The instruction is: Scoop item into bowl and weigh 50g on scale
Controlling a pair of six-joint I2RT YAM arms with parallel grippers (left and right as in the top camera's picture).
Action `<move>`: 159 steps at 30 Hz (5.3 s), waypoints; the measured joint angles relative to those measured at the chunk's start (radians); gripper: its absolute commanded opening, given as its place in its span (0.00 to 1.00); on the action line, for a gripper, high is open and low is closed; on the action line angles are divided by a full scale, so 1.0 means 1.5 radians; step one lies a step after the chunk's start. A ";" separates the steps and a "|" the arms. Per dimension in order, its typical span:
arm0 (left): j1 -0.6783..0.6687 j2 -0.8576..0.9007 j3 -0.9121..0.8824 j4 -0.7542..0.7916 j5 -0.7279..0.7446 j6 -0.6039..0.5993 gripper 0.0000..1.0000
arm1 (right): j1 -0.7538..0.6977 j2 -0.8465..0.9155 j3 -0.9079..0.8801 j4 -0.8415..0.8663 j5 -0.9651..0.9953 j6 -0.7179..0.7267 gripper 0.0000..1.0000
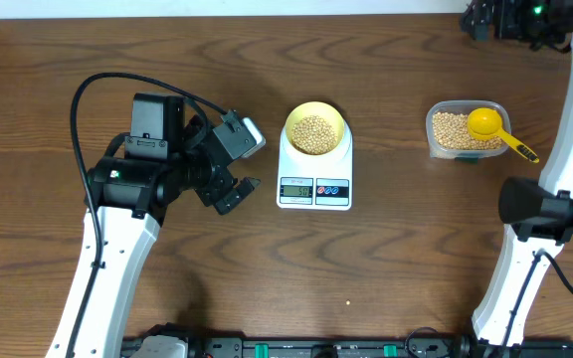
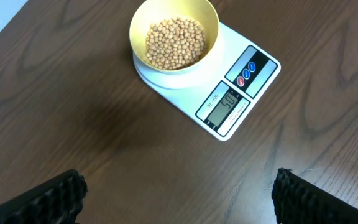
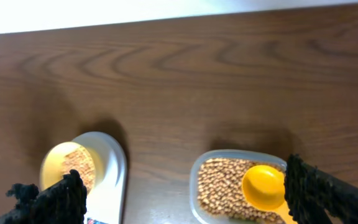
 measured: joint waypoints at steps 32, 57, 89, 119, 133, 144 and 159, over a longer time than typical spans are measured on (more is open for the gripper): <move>0.000 0.000 0.000 0.000 0.000 0.000 0.98 | -0.007 -0.221 0.128 -0.048 0.059 -0.123 0.99; 0.000 0.000 0.000 0.000 0.000 0.000 0.98 | -0.006 -0.748 -0.986 0.741 0.080 -0.171 0.99; 0.000 0.000 0.000 0.000 0.000 0.000 0.97 | 0.030 -1.422 -1.943 1.282 0.105 -0.116 0.99; 0.000 0.000 0.000 0.000 0.000 0.000 0.98 | 0.036 -1.523 -1.952 1.039 0.138 -0.073 0.99; 0.000 0.000 0.000 0.000 0.000 0.000 0.98 | 0.036 -1.523 -1.952 1.039 0.139 -0.072 0.99; 0.000 0.000 0.000 0.000 0.000 0.000 0.98 | 0.036 -1.523 -1.952 1.039 0.138 -0.070 0.99; 0.000 0.000 0.000 0.000 0.000 0.000 0.97 | 0.036 -1.523 -1.952 1.039 0.138 -0.070 0.99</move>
